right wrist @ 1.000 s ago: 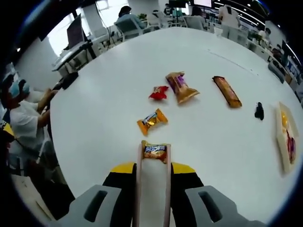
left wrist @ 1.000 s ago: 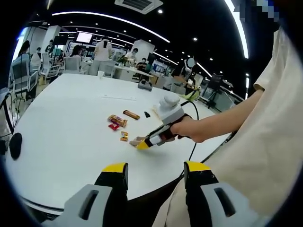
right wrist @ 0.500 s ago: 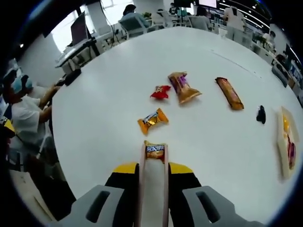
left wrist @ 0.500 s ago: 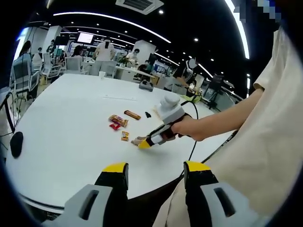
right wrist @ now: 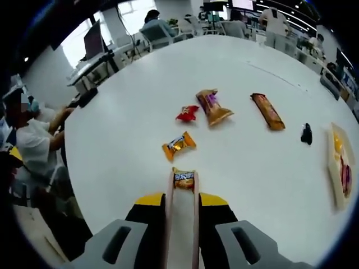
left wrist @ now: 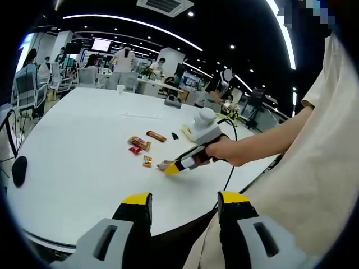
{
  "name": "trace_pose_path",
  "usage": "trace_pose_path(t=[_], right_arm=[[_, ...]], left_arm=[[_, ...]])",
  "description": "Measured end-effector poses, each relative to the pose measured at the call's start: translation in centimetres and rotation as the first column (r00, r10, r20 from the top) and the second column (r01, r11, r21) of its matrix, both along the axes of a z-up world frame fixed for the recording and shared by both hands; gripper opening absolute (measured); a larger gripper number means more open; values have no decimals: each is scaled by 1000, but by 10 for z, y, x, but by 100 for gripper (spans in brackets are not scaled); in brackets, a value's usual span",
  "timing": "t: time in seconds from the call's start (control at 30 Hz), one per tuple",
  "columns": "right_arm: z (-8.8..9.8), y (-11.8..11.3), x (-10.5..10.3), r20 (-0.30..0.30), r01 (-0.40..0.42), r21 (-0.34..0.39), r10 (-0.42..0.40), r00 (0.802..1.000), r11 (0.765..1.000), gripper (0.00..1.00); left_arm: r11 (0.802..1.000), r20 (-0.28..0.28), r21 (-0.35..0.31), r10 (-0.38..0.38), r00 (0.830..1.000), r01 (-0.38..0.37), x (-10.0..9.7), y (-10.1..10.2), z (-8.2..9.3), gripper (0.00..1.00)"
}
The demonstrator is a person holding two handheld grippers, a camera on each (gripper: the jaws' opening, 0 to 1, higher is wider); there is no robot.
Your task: Place the target food into the container with the food tongs after gripping and lifting it, then release it inside without dropping or visibly crushing the food.
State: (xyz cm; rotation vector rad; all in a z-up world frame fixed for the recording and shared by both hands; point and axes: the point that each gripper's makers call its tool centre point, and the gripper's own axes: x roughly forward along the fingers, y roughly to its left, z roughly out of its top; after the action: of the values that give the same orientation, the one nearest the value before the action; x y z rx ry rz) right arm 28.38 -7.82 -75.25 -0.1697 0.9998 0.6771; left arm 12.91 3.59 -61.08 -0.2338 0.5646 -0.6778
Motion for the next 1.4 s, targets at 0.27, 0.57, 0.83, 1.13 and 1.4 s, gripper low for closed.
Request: trace_pose_path(t=[0.27,0.57,0.83,1.13,1.4], right_arm=[[9,-6,3,6,2,18,-2,1000,1000,22],[22,1,6,32,-37,40,36,999,999,22],[34,4,8,47,-59,65,56,997,996,22],[52,-7,18,97,-122,41,118,988,992,22],[64,-22,30,107,-96,83,87,990,992,23]], left_arm=[[1000,2,-8,11,1000,-11,-1,-9,1,46],[999,8,-7,34,999,-34,-2,-14,3,46],[999,6,-10,48,999,-48,-4,-22,4,46],[997,0,-24,79,997,-79,-2,-39,2,46],[998,4,-28,63,998,-62,7,-58,5,46]])
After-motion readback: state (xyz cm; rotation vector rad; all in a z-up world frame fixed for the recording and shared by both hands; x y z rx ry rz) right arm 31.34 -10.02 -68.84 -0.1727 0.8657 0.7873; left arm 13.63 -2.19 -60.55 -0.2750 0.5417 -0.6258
